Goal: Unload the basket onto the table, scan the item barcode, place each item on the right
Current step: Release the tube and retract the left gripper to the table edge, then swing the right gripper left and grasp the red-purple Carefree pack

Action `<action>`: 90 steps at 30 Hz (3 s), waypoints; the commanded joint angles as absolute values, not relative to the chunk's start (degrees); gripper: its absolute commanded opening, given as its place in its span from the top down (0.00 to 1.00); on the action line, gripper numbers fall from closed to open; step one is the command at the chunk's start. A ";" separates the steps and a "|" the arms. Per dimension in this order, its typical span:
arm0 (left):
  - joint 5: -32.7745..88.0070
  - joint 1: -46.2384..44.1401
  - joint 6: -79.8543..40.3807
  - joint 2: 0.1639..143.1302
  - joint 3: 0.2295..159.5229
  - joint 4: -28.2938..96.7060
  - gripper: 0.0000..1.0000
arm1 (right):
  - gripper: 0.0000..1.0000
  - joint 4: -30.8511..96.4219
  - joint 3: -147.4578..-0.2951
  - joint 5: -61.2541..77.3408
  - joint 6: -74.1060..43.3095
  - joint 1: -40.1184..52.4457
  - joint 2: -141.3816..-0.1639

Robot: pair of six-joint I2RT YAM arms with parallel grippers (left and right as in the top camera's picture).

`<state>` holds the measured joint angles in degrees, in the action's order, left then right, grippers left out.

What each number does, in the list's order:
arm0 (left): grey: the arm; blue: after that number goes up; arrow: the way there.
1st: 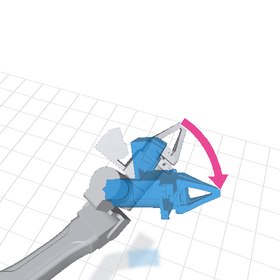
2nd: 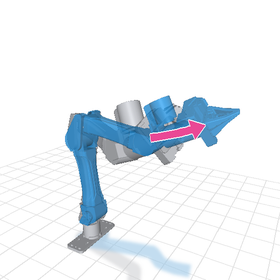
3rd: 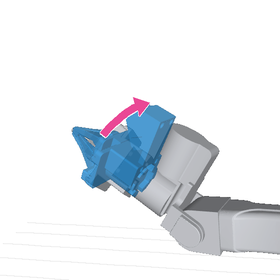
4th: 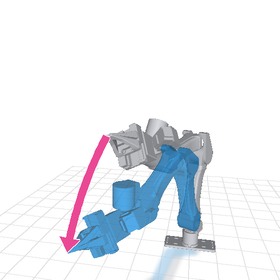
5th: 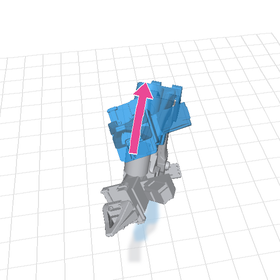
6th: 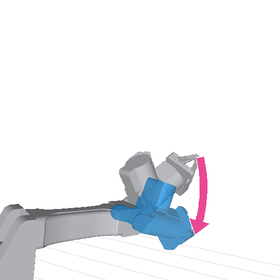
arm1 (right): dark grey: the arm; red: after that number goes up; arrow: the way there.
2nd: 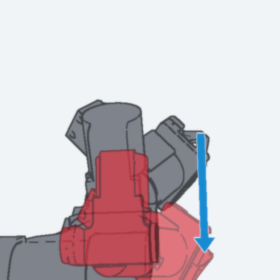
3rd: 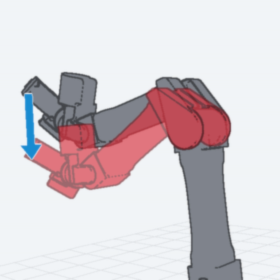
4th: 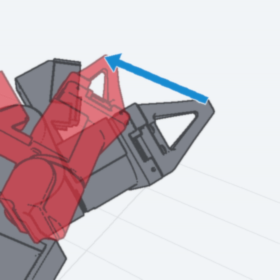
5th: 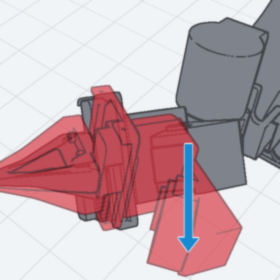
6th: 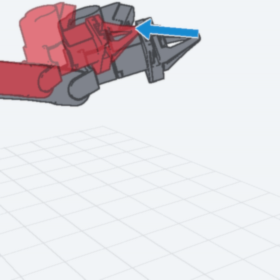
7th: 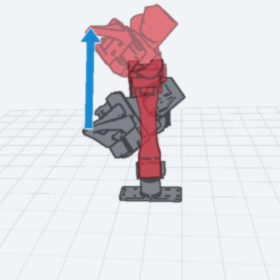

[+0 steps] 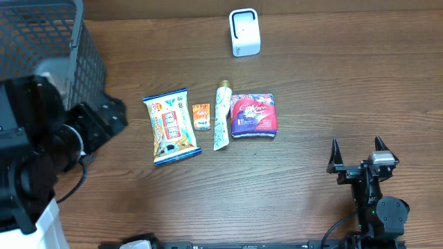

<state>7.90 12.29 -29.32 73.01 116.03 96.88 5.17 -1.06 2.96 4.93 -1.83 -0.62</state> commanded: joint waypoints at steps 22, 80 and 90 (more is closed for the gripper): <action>8.14 19.97 -34.72 72.86 112.09 96.79 0.00 | 0.00 4.75 -0.49 2.61 5.15 -1.56 -0.16; 8.14 19.97 -34.70 72.86 112.09 96.79 0.00 | 0.00 30.50 -62.26 48.18 -17.82 0.95 -81.84; 8.14 19.97 -34.72 72.86 112.09 96.79 0.00 | 0.00 27.86 -62.26 34.96 -18.33 11.57 -97.67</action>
<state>8.10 19.62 -35.22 73.10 112.03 96.84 29.21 -60.97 38.85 -17.47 9.80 -95.59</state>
